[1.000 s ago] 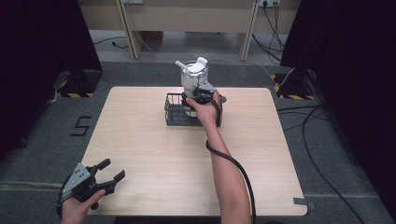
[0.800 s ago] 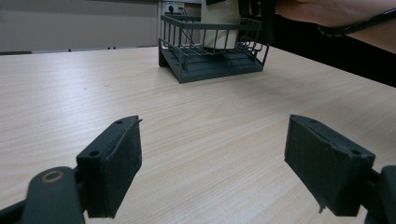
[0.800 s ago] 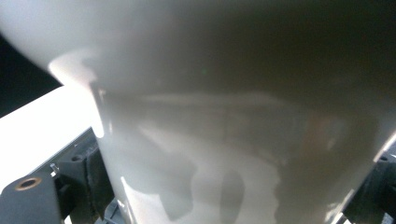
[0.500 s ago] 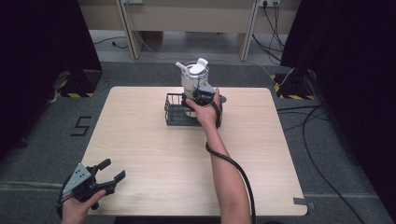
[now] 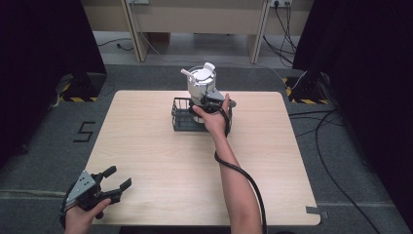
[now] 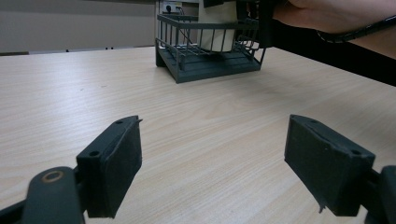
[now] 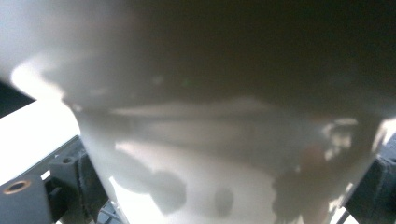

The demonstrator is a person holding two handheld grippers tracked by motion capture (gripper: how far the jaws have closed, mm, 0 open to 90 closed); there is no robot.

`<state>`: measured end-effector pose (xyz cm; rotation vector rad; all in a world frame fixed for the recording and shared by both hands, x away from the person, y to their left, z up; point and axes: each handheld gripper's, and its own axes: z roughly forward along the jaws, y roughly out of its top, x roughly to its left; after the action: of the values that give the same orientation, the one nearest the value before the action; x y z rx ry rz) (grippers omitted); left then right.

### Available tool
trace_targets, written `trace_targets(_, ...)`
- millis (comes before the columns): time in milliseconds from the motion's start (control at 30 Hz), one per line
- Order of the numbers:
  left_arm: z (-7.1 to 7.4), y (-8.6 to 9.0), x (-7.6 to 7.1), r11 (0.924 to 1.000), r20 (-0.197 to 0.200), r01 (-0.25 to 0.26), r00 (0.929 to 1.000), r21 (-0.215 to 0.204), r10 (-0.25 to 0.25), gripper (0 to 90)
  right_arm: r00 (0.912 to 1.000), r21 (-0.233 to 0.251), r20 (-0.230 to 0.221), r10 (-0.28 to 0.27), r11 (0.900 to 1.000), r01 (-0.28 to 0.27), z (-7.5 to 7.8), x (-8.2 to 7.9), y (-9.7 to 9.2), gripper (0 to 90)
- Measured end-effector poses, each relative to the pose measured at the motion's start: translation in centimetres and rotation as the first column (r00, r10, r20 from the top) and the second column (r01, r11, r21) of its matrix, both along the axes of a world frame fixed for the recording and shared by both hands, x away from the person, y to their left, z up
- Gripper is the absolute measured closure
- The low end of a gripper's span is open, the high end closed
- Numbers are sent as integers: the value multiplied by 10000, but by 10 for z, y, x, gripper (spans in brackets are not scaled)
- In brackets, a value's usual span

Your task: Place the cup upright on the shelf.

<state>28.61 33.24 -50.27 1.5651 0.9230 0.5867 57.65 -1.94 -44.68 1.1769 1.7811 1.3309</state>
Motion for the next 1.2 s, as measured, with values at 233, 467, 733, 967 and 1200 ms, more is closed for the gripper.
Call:
trace_targets(233,0,0,0,10000,1,-7,10000,-9,7,181,10000,6,73,-23,10000,23,-1,-3,0,76)
trace_targets(467,0,0,0,10000,7,-4,10000,2,4,181,10000,16,25,-50,10000,50,0,-6,-1,73)
trace_targets(733,0,-1,0,10000,13,-6,10000,4,6,181,9999,-26,118,-106,9999,106,5,-11,1,77)
trace_targets(967,0,-1,0,10000,21,-11,10000,0,11,181,9998,-29,89,-153,9999,153,4,-14,0,79)
trace_targets(1200,0,-1,0,10000,23,-10,10000,10,10,181,9998,-95,9,-203,9997,203,6,-21,-3,88)
